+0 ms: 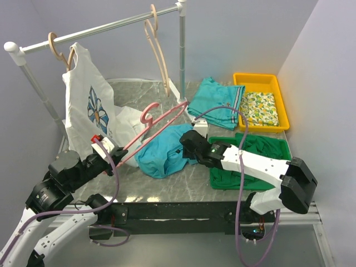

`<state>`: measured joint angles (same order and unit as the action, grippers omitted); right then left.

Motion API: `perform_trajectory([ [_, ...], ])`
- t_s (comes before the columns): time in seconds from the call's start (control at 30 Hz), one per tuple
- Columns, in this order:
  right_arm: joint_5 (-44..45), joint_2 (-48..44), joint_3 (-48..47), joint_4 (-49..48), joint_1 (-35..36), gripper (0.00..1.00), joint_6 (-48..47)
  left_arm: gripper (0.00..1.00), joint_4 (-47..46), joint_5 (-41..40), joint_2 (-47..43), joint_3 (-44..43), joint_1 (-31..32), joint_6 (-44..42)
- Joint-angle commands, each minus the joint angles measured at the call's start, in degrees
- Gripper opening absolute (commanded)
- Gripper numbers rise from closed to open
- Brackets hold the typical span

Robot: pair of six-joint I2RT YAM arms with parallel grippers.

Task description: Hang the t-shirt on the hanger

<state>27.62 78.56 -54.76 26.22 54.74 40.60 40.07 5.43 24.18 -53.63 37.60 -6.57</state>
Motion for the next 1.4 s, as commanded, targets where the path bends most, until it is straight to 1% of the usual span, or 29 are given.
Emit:
perform_trajectory([
  [0.0,-0.19,-0.16,1.23,-2.13,-0.16,0.52,2.64,0.01,-1.05,2.04,-0.54,-0.60,0.10,-3.10],
  [0.03,-0.19,-0.78,2.37,-2.31,-0.07,0.47,2.90,0.01,-0.79,2.04,-0.63,-0.52,0.19,-3.45],
  [0.1,0.16,-2.97,4.21,-2.75,-0.16,0.41,3.43,0.01,-0.35,2.30,-0.80,-0.60,0.19,-4.24],
  [0.13,0.33,-3.76,4.83,-2.84,-0.07,0.33,3.52,0.01,-0.09,2.56,-0.72,-0.60,0.19,-4.50],
  [0.2,0.33,-5.52,5.98,-3.10,-0.16,0.25,4.04,0.01,0.26,4.05,-0.46,-0.78,0.10,-5.30],
  [0.23,0.25,-5.96,7.03,-3.28,-0.07,0.17,4.22,0.01,0.44,4.76,0.07,-1.30,0.10,-5.38],
  [0.33,0.68,-7.37,9.75,-4.42,-0.16,0.10,5.28,0.01,2.11,7.48,1.47,-2.88,0.19,-6.00],
  [0.4,1.30,-8.42,11.86,-6.08,-0.07,0.08,5.89,0.01,3.07,8.36,1.92,-3.67,0.19,-7.05],
  [0.43,1.73,-8.69,12.48,-6.53,-0.16,0.05,6.16,0.01,4.65,8.80,2.35,-4.72,0.28,-7.49],
  [0.53,2.44,-10.44,14.07,-7.84,-0.68,0.01,6.33,0.01,8.60,7.58,3.23,-6.13,1.33,-8.55],
  [0.63,3.23,-12.20,15.03,-8.11,-1.91,0.00,5.72,0.01,12.12,7.49,2.62,-6.14,2.30,-8.90],
  [0.73,2.10,-14.22,16.44,-9.68,-4.29,0.00,4.49,0.01,14.75,7.57,1.92,-6.31,2.39,-9.08],
  [0.87,1.04,-15.46,17.41,-11.27,-5.96,0.00,2.91,0.01,16.43,8.63,1.48,-7.19,2.30,-9.52],
  [1.1,-0.10,-13.70,16.09,-11.98,-6.23,0.00,2.47,0.01,16.62,10.82,1.65,-7.64,2.82,-10.04],
  [1.37,0.77,-12.82,13.11,-10.93,-6.23,0.00,1.24,0.01,17.23,10.13,2.62,-6.49,5.28,-9.87],
])
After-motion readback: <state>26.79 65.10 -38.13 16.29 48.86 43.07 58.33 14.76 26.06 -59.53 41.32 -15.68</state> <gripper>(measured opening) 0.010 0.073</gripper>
